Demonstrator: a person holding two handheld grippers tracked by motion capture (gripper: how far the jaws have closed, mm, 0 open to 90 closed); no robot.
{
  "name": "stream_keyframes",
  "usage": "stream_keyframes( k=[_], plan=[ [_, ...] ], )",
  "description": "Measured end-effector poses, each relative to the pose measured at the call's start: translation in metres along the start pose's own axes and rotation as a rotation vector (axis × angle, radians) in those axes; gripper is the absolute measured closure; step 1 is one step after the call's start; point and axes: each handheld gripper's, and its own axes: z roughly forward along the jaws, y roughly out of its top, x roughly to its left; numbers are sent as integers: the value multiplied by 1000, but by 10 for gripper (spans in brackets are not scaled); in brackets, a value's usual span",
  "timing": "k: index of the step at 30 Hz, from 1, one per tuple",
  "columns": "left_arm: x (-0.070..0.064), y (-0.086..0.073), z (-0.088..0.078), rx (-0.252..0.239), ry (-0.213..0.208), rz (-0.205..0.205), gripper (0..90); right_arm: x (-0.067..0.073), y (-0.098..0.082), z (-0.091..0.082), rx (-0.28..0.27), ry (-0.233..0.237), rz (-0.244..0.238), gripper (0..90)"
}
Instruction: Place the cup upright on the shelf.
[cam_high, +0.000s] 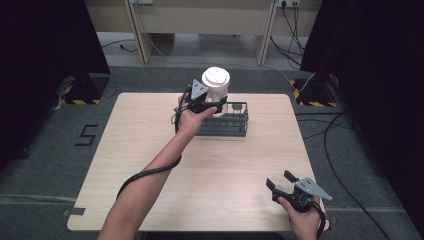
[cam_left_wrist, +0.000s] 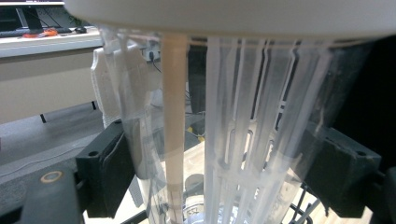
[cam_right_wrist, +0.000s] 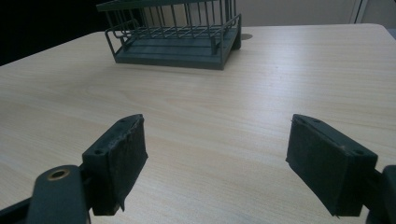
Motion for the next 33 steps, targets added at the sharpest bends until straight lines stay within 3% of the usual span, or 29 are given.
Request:
stream_keyframes(
  k=[8,33],
  plan=[
    [4,-3,9,7,20,-19,173,0,0,0,-1,1,-3,204],
    [3,-24,27,61,37,-20,173,1,0,0,4,5,-11,204]
  ],
)
